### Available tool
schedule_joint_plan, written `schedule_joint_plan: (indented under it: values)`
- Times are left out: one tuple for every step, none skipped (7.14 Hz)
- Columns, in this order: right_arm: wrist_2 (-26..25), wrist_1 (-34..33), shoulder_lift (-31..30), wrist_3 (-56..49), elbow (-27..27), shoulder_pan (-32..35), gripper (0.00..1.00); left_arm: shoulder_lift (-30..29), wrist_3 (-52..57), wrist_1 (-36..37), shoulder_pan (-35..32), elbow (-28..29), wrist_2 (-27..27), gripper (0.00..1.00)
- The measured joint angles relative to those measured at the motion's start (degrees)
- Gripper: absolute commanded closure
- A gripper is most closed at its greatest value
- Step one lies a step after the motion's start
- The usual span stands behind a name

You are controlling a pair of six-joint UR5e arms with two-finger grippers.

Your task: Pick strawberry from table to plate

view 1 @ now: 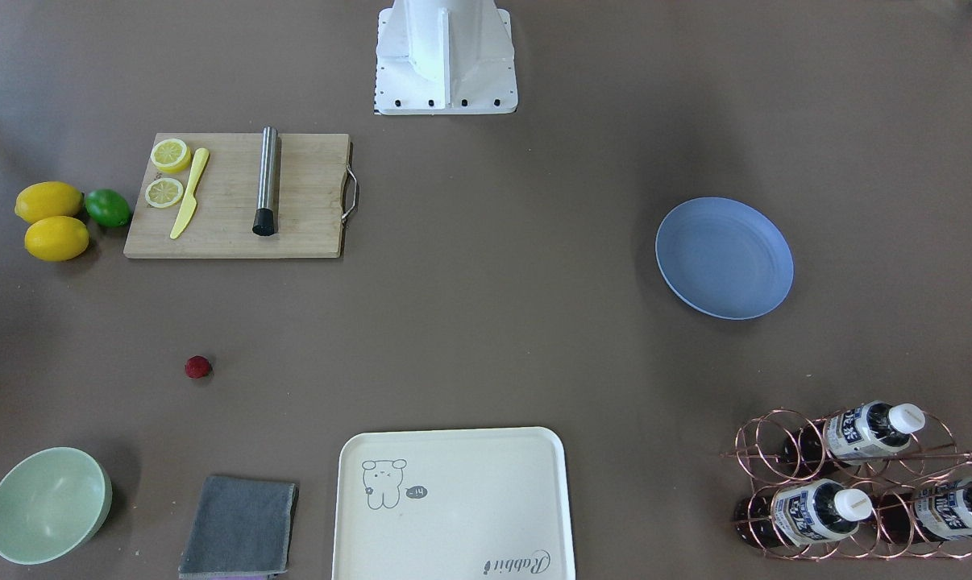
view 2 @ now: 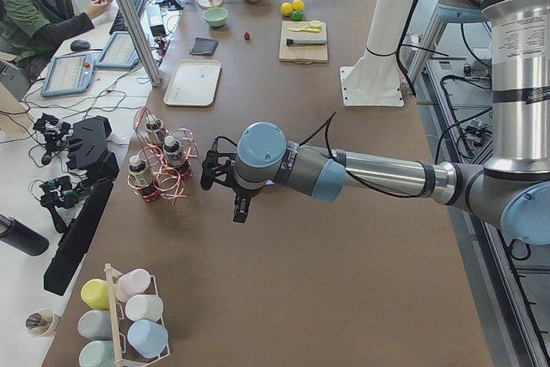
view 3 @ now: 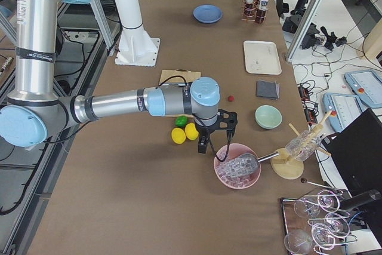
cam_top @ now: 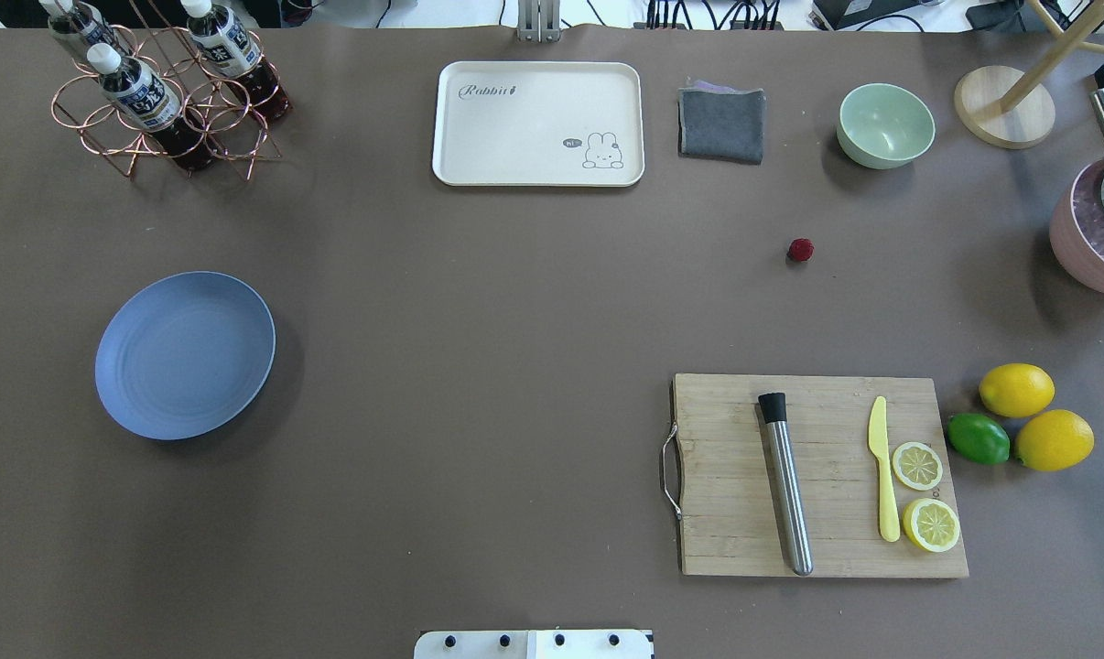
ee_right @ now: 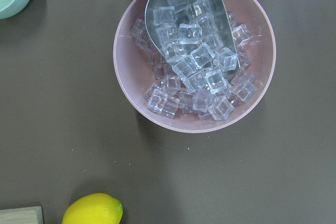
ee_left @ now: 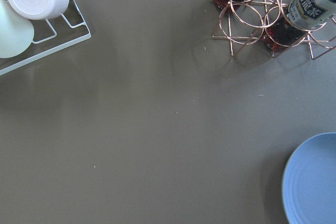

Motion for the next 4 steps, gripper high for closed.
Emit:
schedule_joint_plan:
  values:
    - [0.1,0.0,-0.3,0.0,0.4,0.0,0.00,0.0,0.1,0.0,-0.2,0.0,-1.1,0.02]
    - [0.2,0.0,-0.9,0.1,0.8,0.1,0.00,0.6,0.2,-1.9,-0.7,-0.1,-0.9,0.02]
    - [0.2,0.0,-1.2,0.1,0.9,0.1,0.00,2.6,0.3,-7.1,-1.0,0.0,-0.4,0.02]
    - [0.3,-0.1,-1.3,0.1,0.9,0.1,0.00,4.8,0.2,-12.6,-1.2,0.2,-0.2,0.02]
